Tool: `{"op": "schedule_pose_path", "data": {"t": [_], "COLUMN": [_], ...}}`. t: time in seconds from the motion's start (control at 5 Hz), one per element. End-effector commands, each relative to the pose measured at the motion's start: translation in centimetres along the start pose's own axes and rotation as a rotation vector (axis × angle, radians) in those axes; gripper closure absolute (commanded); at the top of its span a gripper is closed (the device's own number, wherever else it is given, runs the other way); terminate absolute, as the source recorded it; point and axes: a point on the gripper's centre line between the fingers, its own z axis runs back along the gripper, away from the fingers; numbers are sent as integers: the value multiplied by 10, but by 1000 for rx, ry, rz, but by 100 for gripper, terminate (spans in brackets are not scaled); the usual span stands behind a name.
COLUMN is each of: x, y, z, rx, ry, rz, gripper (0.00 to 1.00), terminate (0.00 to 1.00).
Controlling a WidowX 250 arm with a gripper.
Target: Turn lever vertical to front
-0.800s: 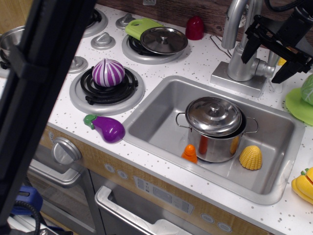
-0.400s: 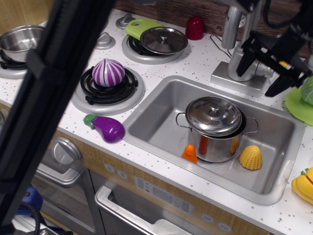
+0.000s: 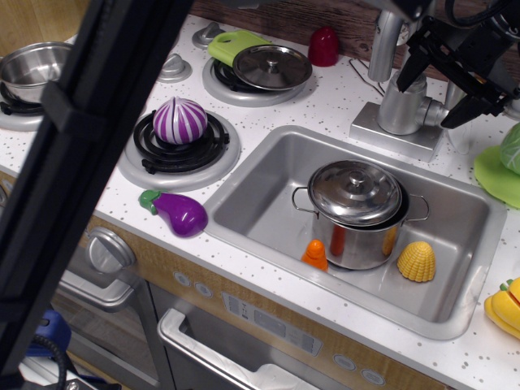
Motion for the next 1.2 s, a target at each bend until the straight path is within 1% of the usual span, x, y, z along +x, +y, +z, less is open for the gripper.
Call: {"op": "schedule_pose_path", "data": {"t": [0.0,0.2,0.4,0.6,0.8,1.0], "x": [26,39,50,57,59,57], "y": [13,9,1,-4,-2,-1], "z": [46,41,39,34,28,28], "rx": [-30,-63,-77,-93,-95,-97], "ry": [-155,-166,-164,-155,-151,-136], "rz": [60,56,54,47,46,54], "gripper": [0,0,0,0,0,100], "terminate": [0,0,0,0,0,0]}}
